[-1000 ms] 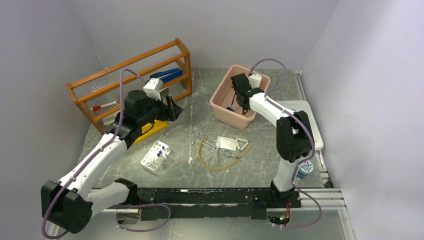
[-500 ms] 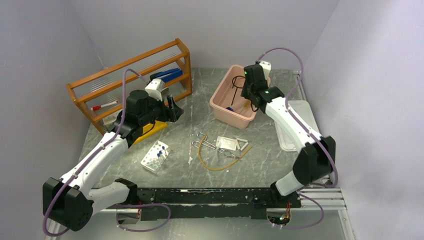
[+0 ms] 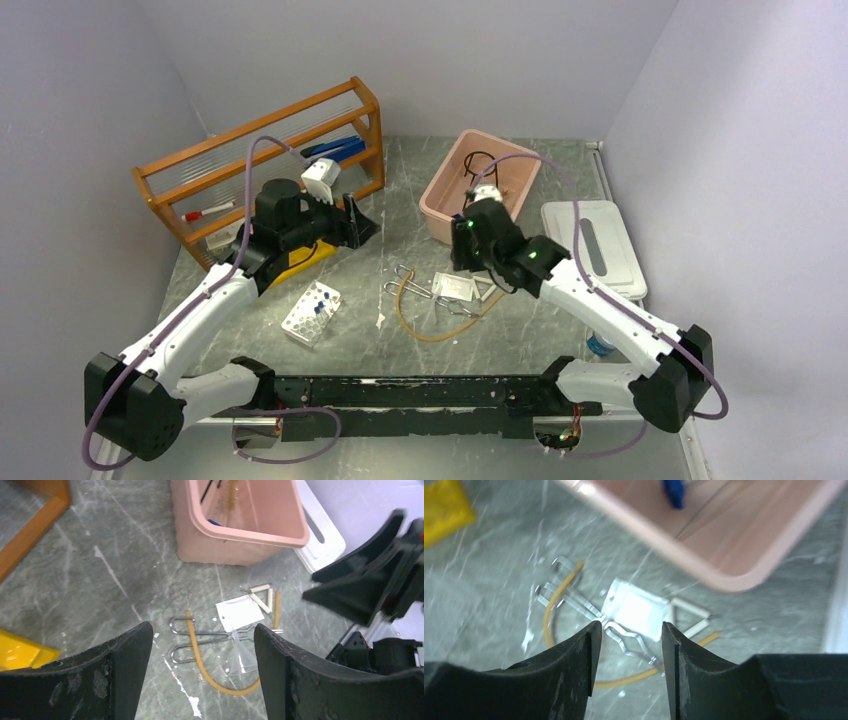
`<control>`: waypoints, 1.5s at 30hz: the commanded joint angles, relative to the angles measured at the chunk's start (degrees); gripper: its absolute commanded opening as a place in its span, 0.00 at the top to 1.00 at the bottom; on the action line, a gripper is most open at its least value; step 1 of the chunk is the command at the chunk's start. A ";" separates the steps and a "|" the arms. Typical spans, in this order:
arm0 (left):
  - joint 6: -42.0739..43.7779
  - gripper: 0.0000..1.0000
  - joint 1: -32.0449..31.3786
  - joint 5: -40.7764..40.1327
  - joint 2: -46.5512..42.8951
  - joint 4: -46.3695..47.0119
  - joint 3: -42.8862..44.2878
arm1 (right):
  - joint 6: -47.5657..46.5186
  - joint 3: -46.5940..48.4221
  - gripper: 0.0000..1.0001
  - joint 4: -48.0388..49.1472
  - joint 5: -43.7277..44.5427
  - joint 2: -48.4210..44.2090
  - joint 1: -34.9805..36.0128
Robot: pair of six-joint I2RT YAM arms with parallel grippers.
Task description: Organize the chemistry lab equipment
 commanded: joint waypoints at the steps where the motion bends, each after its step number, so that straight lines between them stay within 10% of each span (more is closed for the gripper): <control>1: 1.26 0.23 -3.31 -1.11 0.61 -0.69 4.25 | 0.66 -3.61 0.48 3.07 -2.40 0.92 6.41; 16: 2.83 0.23 -5.08 -10.04 0.39 -7.49 10.62 | 0.00 -11.28 0.45 12.64 1.57 13.22 20.99; 28: 2.90 0.23 -5.17 -11.63 1.28 -8.96 10.89 | -0.98 -6.45 0.81 9.53 15.98 24.22 25.50; 34: 4.49 0.23 -5.17 -14.70 0.22 -11.63 12.95 | -0.51 -4.81 1.00 8.42 15.08 19.82 26.25; 45: 5.33 0.23 -5.17 -17.82 -1.62 -12.45 14.22 | -4.06 -1.07 1.00 13.50 13.63 4.32 24.73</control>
